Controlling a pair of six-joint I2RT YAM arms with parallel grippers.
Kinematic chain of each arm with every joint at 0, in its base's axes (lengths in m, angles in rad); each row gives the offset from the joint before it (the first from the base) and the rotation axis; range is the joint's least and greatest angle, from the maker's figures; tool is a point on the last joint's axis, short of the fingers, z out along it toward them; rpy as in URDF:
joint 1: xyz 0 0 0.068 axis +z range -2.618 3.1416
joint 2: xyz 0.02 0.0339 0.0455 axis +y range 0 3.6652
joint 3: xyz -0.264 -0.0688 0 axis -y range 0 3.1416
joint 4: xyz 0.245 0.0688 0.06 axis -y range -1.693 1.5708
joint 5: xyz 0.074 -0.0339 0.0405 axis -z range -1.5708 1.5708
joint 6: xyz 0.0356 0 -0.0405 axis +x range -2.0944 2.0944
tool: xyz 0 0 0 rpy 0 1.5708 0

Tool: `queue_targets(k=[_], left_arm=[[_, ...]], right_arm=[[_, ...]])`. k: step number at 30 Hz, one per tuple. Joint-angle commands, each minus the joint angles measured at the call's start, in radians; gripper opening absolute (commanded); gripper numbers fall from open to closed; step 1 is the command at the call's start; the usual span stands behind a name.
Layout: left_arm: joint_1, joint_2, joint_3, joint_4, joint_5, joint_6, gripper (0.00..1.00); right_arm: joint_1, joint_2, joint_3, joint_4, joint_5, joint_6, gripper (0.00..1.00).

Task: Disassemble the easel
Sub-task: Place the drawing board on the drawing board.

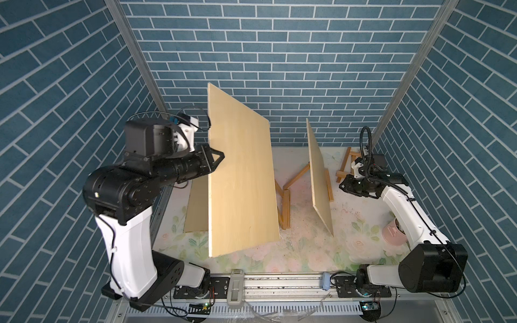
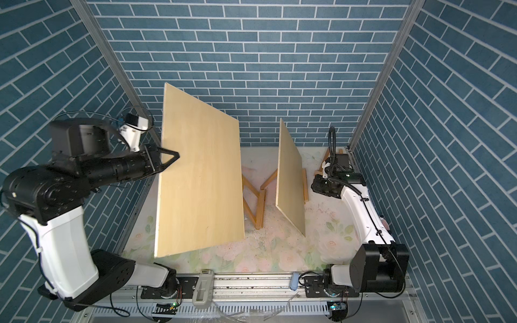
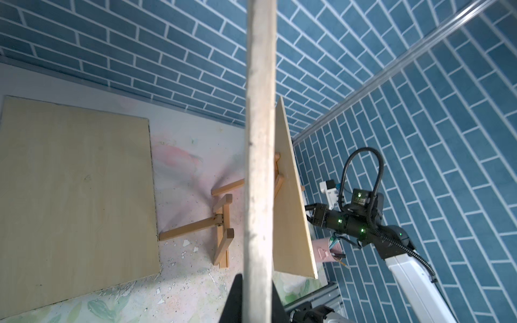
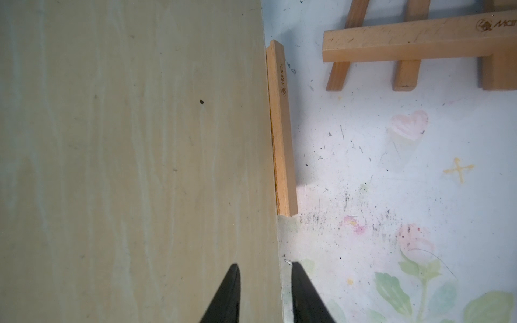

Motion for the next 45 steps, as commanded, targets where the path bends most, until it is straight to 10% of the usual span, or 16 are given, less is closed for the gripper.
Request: queue_targets(k=[1, 15, 33, 45], left_arm=[[0.107, -0.038, 0.022, 0.159, 0.137, -0.024, 0.0], [0.368, 0.044, -0.275, 0.076, 0.264, 0.201, 0.0], [0.572, 0.14, -0.828, 0.608, 0.539, 0.395, 0.0], [0.647, 0.354, -0.771, 0.623, 0.676, 0.552, 0.0]], right_arm=[[0.009, -0.024, -0.002, 0.002, -0.016, 0.001, 0.32], [0.009, -0.057, -0.041, 0.004, -0.01, -0.005, 0.32], [0.016, -0.022, -0.027, 0.027, 0.0, 0.041, 0.32], [0.039, 0.016, 0.011, 0.023, 0.036, 0.072, 0.32]])
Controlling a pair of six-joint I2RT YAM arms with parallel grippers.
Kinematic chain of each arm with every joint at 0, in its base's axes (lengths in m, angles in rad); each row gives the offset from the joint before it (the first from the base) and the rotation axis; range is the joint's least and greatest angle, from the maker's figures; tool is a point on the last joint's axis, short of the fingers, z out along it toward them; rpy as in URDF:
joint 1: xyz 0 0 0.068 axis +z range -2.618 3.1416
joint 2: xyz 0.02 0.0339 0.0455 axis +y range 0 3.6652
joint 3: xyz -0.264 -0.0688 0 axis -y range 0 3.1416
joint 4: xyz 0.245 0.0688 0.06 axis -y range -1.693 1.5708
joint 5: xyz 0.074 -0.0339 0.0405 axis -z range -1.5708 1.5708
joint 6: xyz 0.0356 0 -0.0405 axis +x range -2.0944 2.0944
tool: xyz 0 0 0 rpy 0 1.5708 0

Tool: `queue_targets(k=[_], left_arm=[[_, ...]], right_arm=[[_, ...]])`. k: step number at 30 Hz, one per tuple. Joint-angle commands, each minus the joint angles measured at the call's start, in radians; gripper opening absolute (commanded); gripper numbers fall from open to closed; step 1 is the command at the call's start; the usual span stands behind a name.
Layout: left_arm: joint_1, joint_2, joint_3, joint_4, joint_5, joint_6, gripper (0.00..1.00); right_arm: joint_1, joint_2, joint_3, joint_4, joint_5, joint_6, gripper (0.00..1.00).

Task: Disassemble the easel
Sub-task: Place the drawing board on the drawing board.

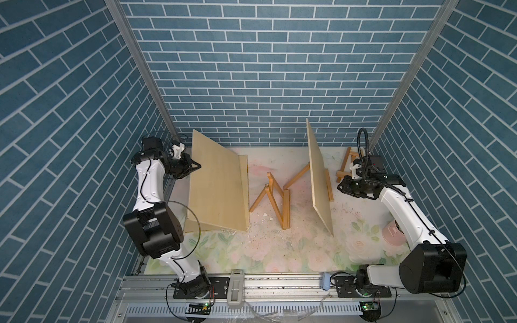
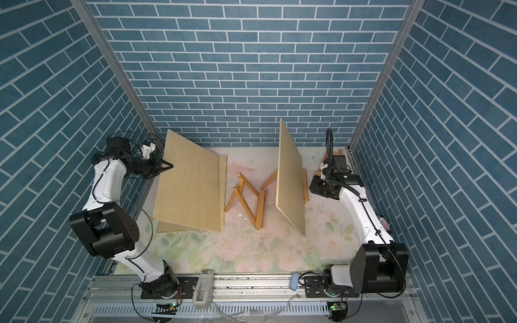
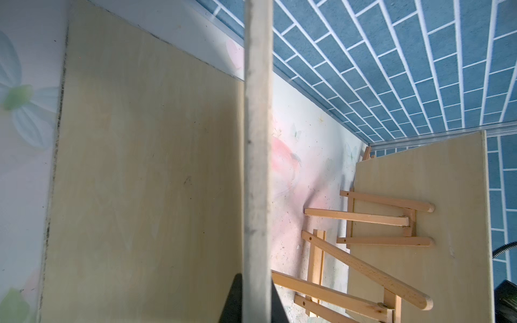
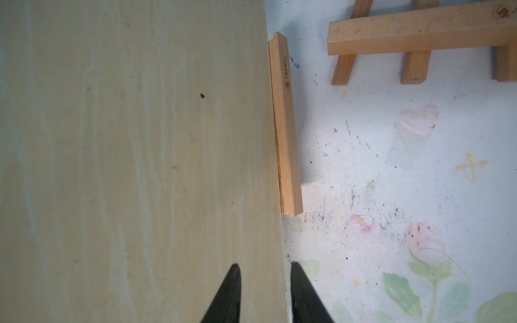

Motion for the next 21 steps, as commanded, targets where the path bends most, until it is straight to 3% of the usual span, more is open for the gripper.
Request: queue_targets(k=[1, 8, 21], left_arm=[[0.004, 0.02, 0.074, 0.066, 0.213, 0.076, 0.0], [0.023, 0.144, 0.13, 0.024, 0.245, 0.129, 0.0], [0.105, 0.233, -0.014, 0.16, 0.257, 0.12, 0.0]], right_arm=[[0.013, 0.019, 0.036, 0.001, 0.025, 0.042, 0.32], [0.037, 0.042, 0.058, -0.008, 0.047, 0.055, 0.31], [0.077, 0.073, 0.104, -0.048, 0.1, 0.077, 0.31]])
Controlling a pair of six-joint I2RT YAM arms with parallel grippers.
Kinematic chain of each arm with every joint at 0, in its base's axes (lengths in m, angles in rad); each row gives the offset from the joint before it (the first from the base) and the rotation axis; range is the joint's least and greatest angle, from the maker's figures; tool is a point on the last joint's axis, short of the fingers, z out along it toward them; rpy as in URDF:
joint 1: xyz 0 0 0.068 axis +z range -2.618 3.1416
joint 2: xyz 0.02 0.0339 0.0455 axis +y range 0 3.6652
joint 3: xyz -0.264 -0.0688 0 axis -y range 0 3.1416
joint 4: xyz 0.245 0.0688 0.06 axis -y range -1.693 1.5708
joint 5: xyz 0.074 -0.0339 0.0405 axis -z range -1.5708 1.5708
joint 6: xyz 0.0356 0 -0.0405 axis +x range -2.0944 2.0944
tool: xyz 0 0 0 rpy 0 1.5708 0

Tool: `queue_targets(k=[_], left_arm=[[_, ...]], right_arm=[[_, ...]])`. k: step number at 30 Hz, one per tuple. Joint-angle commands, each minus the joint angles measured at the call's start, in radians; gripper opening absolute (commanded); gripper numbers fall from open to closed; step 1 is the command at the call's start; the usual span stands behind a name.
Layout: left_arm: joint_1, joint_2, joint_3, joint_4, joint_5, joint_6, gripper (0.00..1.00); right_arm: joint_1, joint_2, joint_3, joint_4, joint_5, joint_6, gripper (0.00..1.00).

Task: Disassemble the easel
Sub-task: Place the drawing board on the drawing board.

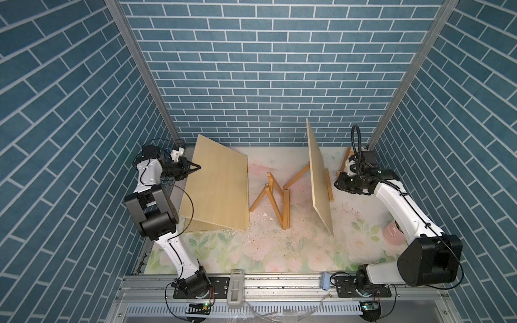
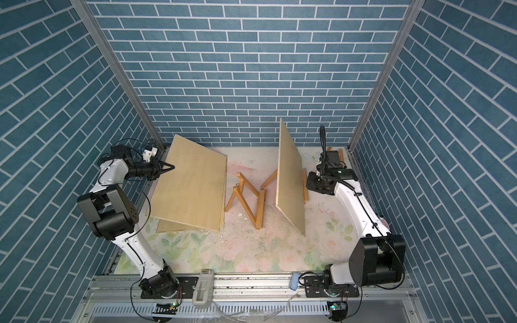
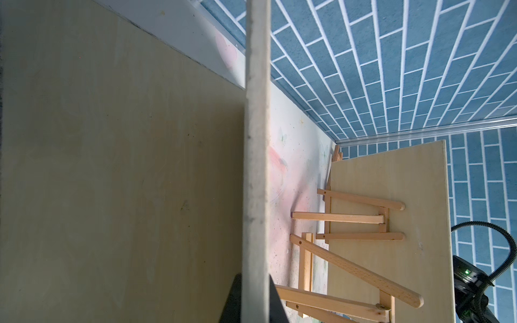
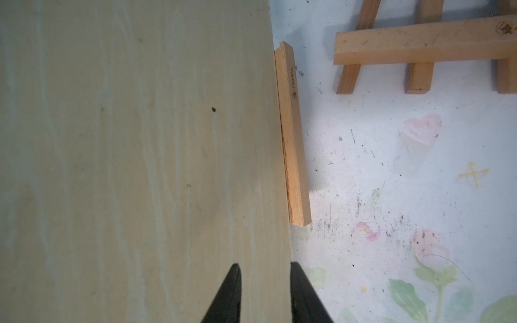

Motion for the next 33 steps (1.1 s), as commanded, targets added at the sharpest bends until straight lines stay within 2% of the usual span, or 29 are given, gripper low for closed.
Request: queue_targets(k=[1, 10, 22, 28, 33], left_arm=[[0.029, 0.012, -0.046, 0.095, 0.042, 0.035, 0.0], [0.061, 0.083, -0.095, 0.076, -0.003, 0.102, 0.0], [0.11, 0.207, -0.075, 0.014, -0.083, 0.164, 0.28], [0.115, 0.242, -0.081, 0.017, -0.163, 0.156, 0.28], [0.115, 0.245, -0.085, 0.003, -0.282, 0.136, 0.28]], right_arm=[[0.015, 0.018, 0.035, -0.038, 0.034, 0.033, 0.31], [0.046, 0.064, 0.084, -0.058, 0.051, 0.039, 0.31], [0.065, 0.075, 0.109, -0.085, 0.075, 0.045, 0.31], [0.075, 0.081, 0.12, -0.093, 0.083, 0.048, 0.31], [0.083, 0.088, 0.125, -0.094, 0.088, 0.051, 0.31]])
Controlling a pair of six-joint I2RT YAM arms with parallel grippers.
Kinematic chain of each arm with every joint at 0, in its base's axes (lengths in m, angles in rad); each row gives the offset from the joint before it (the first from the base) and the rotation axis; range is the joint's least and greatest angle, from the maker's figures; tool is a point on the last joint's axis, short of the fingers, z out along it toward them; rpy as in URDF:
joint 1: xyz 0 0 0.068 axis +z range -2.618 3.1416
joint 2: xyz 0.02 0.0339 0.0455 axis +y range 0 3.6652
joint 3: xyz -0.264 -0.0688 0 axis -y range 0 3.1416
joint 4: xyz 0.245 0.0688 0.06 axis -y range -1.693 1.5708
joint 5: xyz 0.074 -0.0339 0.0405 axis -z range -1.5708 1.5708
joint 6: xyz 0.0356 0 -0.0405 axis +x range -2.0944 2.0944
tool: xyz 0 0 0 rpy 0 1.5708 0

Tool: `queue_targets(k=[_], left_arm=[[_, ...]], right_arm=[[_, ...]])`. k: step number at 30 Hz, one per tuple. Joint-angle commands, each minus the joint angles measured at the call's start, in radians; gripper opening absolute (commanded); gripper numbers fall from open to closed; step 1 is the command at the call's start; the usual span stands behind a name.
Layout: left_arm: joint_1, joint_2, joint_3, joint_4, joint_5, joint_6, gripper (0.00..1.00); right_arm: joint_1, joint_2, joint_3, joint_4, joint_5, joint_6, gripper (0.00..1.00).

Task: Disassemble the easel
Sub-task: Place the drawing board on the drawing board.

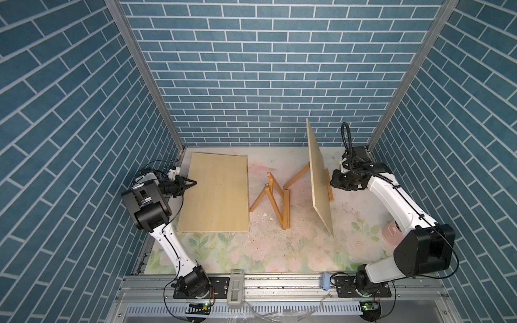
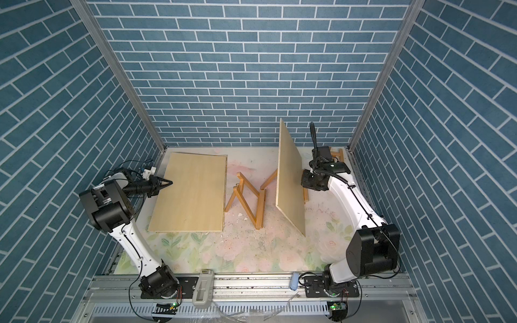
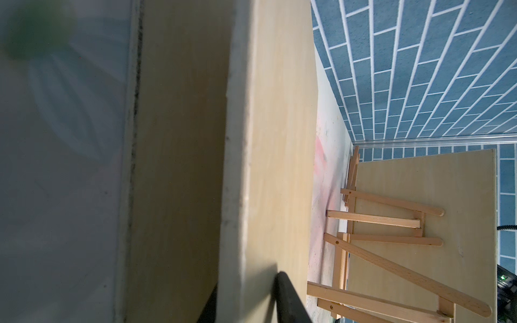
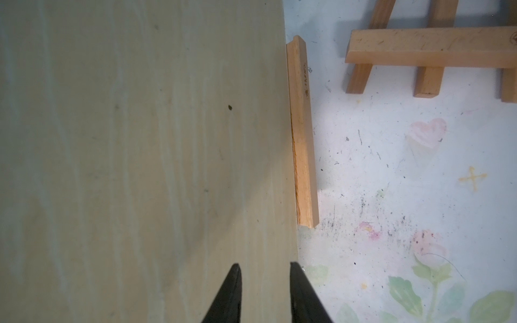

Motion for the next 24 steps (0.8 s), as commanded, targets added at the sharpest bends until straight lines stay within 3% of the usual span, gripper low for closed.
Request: queue_targets(k=[1, 9, 19, 24], left_arm=[[0.004, 0.016, -0.003, -0.066, -0.314, -0.04, 0.28], [0.003, -0.045, -0.024, -0.089, -0.428, -0.096, 0.48], [-0.02, -0.159, -0.044, -0.051, -0.451, -0.146, 0.49], [-0.041, -0.302, -0.078, -0.016, -0.485, -0.191, 0.48]], right_arm=[[0.01, 0.011, 0.029, -0.025, 0.02, 0.044, 0.31], [0.026, 0.032, 0.048, -0.024, 0.022, 0.047, 0.31], [0.046, 0.044, 0.048, -0.022, 0.022, 0.049, 0.31], [0.05, 0.029, 0.041, -0.025, 0.022, 0.047, 0.31]])
